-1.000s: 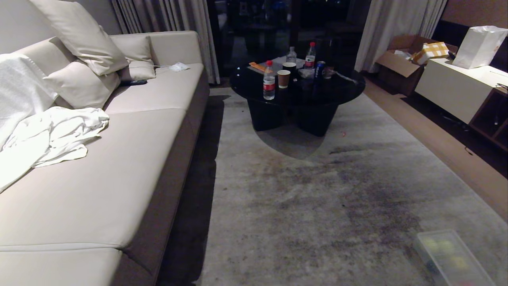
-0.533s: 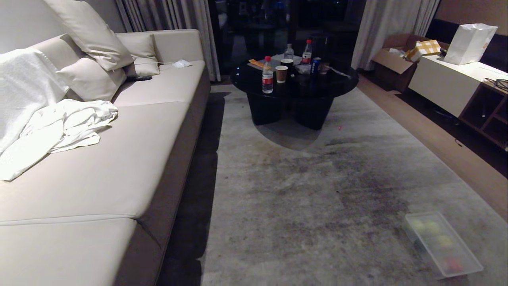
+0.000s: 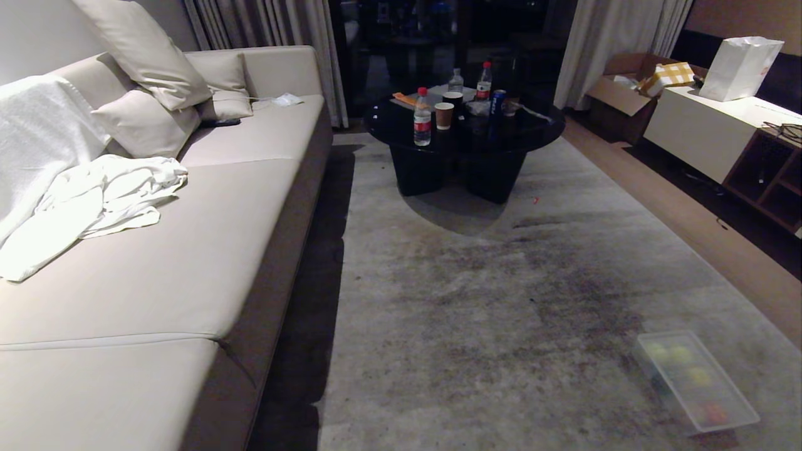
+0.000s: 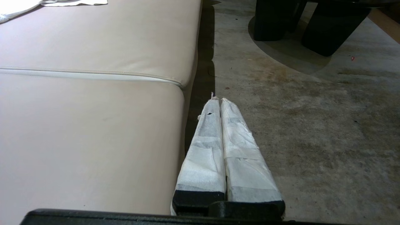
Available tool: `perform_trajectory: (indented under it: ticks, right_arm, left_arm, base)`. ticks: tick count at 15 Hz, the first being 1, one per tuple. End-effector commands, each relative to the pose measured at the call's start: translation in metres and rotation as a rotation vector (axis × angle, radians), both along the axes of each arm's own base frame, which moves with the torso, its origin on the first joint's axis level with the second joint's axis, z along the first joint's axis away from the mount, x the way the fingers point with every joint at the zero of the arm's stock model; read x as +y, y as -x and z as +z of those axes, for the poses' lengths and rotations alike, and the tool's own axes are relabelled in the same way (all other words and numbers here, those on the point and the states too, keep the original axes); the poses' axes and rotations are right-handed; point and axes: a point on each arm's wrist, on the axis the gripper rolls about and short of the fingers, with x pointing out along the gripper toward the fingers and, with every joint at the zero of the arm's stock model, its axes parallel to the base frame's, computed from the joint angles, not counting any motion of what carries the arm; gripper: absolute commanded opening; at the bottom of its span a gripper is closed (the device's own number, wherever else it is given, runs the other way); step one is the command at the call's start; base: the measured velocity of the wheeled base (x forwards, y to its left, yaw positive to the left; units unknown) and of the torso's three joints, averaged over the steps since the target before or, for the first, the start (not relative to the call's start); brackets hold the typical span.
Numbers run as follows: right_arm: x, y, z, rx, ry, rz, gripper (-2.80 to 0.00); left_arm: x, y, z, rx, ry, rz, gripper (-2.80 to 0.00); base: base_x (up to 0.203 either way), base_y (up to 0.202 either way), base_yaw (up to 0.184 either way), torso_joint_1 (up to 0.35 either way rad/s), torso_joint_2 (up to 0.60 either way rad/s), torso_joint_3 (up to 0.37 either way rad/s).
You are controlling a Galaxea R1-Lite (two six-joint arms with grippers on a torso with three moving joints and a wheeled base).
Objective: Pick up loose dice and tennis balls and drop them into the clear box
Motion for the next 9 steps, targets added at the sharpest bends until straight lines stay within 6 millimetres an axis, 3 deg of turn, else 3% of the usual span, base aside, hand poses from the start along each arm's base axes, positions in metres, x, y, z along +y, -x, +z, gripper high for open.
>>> perform_trajectory:
  ticks: [1,9]
  right_arm:
    - [0.0000,-0.0001,0.0000,0.002,0.001,0.002,-2.80]
    - [-0.0003,-0.0001,-0.0001,0.002,-0.003,-0.014,-2.80]
  left_arm:
    - [0.0000,-0.0002,-0.0004,0.003,0.002,0.002,-2.80]
    - [0.0001,-0.0002,-0.0004,0.003,0.002,0.000,-2.80]
  base:
    - [0.000,0.000,0.000,0.000,0.00,0.000]
    - [0.000,0.000,0.000,0.000,0.00,0.000]
